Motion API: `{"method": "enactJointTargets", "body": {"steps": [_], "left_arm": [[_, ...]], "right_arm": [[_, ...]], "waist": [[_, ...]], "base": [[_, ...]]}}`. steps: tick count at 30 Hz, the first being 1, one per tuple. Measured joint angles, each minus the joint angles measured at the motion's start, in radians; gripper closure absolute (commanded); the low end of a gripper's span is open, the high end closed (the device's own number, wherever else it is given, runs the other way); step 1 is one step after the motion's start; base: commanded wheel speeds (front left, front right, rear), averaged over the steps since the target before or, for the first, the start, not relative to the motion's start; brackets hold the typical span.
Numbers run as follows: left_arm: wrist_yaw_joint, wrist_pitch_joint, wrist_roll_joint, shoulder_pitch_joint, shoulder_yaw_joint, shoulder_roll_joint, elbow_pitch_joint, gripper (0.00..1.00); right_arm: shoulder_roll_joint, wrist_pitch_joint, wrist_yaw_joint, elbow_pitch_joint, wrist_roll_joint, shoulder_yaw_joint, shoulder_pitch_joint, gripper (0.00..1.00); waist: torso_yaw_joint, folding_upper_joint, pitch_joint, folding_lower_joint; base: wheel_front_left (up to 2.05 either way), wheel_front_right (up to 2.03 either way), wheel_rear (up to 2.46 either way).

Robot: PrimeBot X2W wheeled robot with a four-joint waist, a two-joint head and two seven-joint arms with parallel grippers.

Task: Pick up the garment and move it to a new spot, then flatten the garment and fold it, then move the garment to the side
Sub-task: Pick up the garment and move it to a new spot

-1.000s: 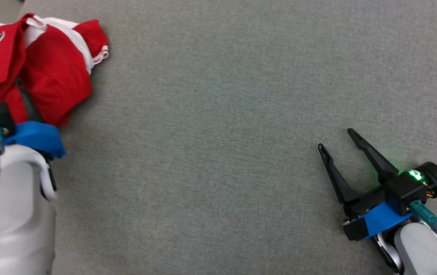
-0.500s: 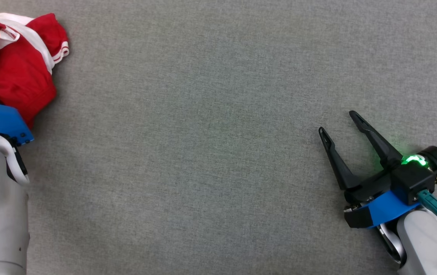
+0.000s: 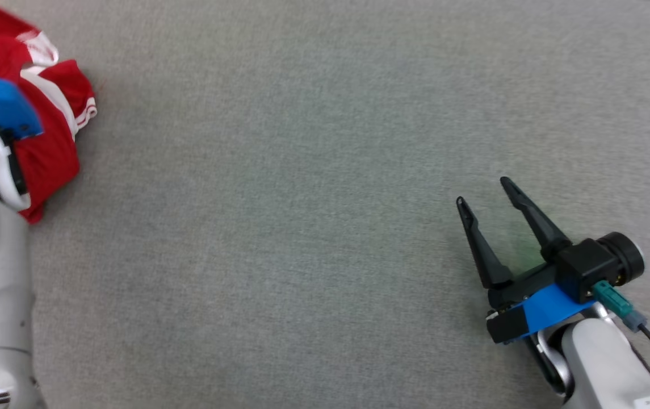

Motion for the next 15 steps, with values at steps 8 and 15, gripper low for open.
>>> {"method": "enactJointTargets", "body": {"steps": [8, 15], "left_arm": [[-0.026, 0.0, 0.032, -0.033, -0.114, -0.153, -0.086, 1.0], [-0.067, 0.0, -0.009, 0.031, -0.188, -0.223, -0.099, 1.0]], "right_arm": [[0.087, 0.0, 0.0, 0.044, 0.0, -0.003, 0.017, 0.0], [0.127, 0.0, 0.0, 0.073, -0.001, 0.0, 0.041, 0.0]], "waist": [[-0.11, 0.0, -0.091, 0.0], [-0.26, -0.0001, -0.146, -0.0001]], "base": [[0.0, 0.0, 0.0], [0.0, 0.0, 0.0]]}}
